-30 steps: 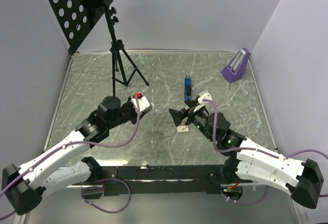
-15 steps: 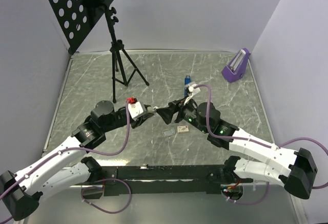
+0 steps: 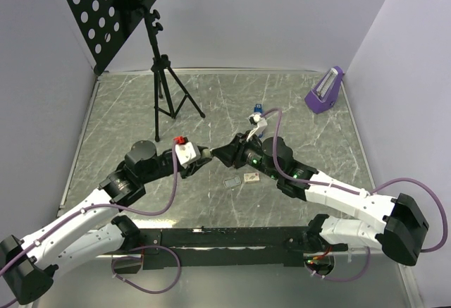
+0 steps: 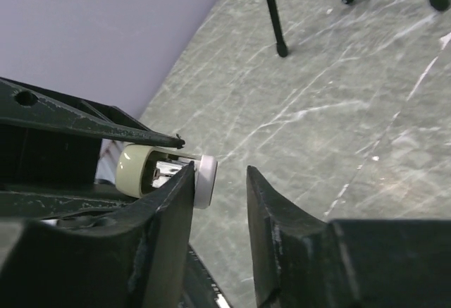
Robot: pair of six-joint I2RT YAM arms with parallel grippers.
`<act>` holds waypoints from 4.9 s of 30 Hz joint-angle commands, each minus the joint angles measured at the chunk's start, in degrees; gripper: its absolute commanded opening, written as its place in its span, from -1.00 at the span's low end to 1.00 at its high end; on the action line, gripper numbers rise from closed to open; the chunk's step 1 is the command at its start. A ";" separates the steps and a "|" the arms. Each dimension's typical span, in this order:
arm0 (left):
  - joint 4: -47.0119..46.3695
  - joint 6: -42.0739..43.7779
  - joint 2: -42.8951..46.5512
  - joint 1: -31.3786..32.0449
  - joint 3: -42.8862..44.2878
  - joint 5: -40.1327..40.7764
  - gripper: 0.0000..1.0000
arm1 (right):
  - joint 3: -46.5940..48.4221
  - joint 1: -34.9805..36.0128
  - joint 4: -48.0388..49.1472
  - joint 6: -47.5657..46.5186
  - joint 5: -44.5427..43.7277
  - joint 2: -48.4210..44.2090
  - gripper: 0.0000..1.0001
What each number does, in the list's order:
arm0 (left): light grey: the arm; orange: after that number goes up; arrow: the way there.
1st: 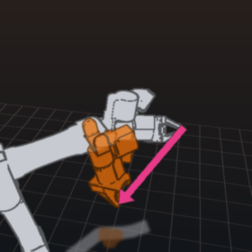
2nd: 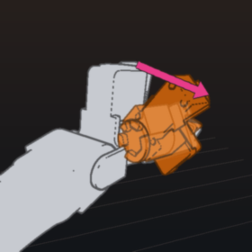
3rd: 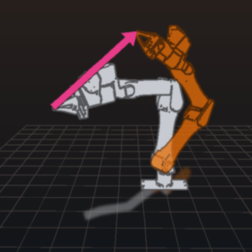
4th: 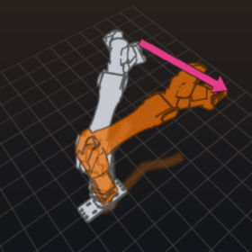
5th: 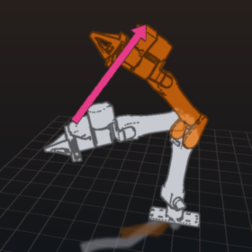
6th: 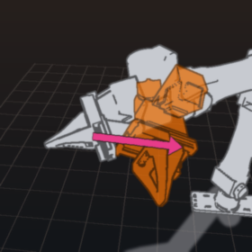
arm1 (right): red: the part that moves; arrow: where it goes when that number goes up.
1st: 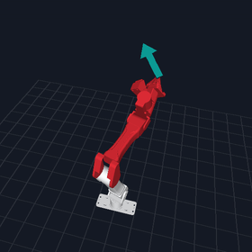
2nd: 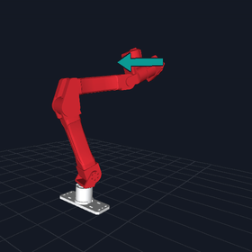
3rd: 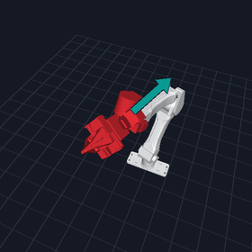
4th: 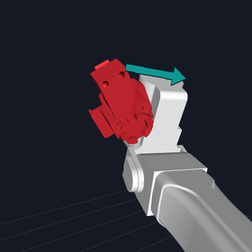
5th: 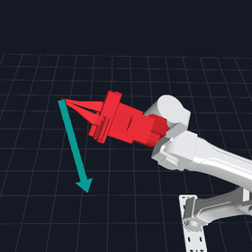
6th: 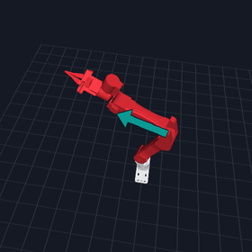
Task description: Load the staples into the stapler
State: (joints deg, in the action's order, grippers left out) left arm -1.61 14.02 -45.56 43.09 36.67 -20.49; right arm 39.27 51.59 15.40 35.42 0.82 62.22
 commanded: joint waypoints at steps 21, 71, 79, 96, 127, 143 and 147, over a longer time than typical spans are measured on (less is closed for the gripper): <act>-9.82 -5.58 5.92 0.06 -1.24 4.75 -0.98 | -6.38 -13.53 13.51 18.36 15.26 0.81 -1.00; -0.16 -32.06 6.81 -0.03 0.59 28.50 0.91 | -15.19 -24.26 12.73 19.16 14.21 -7.99 -1.00; 20.13 -18.44 -12.08 1.38 18.69 22.69 0.76 | -13.16 -20.57 13.17 18.19 12.89 -2.55 -1.00; 39.75 -4.62 -35.02 8.24 35.14 20.31 0.19 | -13.95 -19.34 16.15 20.13 15.09 0.45 -1.00; 35.80 3.38 -39.61 9.20 32.59 17.33 -0.58 | -14.74 -19.16 20.28 22.94 18.25 3.26 -1.00; 41.24 4.61 -38.02 9.12 28.03 24.43 -0.98 | -14.65 -19.25 24.06 22.76 21.94 9.15 -0.21; 42.73 4.17 -38.29 8.85 26.53 27.08 -0.98 | -15.18 -19.07 24.07 22.06 21.77 10.12 0.00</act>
State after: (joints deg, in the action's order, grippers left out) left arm 38.57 17.91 -84.93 52.07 64.01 2.11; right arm 23.24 32.12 33.87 57.43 21.56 71.85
